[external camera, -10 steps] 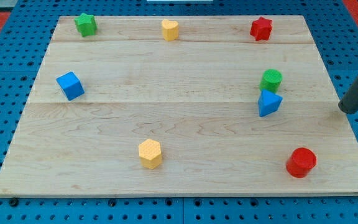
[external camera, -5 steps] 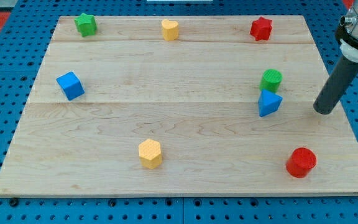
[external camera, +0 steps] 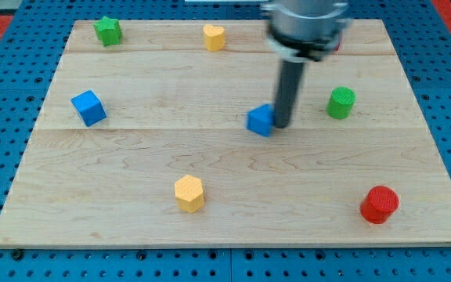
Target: Slide the triangle towards the bottom left
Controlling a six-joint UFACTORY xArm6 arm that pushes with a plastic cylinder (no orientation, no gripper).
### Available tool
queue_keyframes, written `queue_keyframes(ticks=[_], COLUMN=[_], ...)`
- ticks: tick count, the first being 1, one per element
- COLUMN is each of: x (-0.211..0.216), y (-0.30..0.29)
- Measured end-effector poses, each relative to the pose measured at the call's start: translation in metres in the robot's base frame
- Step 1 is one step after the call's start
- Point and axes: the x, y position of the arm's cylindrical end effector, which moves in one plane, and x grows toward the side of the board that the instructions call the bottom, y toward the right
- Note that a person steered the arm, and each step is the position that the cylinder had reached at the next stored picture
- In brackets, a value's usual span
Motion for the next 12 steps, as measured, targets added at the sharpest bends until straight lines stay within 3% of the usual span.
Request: queue_keyframes(ticks=[2, 3, 4, 5, 8, 9, 10, 11, 12], x=[-0.021, 0.036, 0.062, 0.074, 0.056, 0.093, 0.110, 0.104, 0.061], y=[-0.082, -0.144, -0.219, -0.225, -0.132, -0.138, -0.196, -0.242, -0.227])
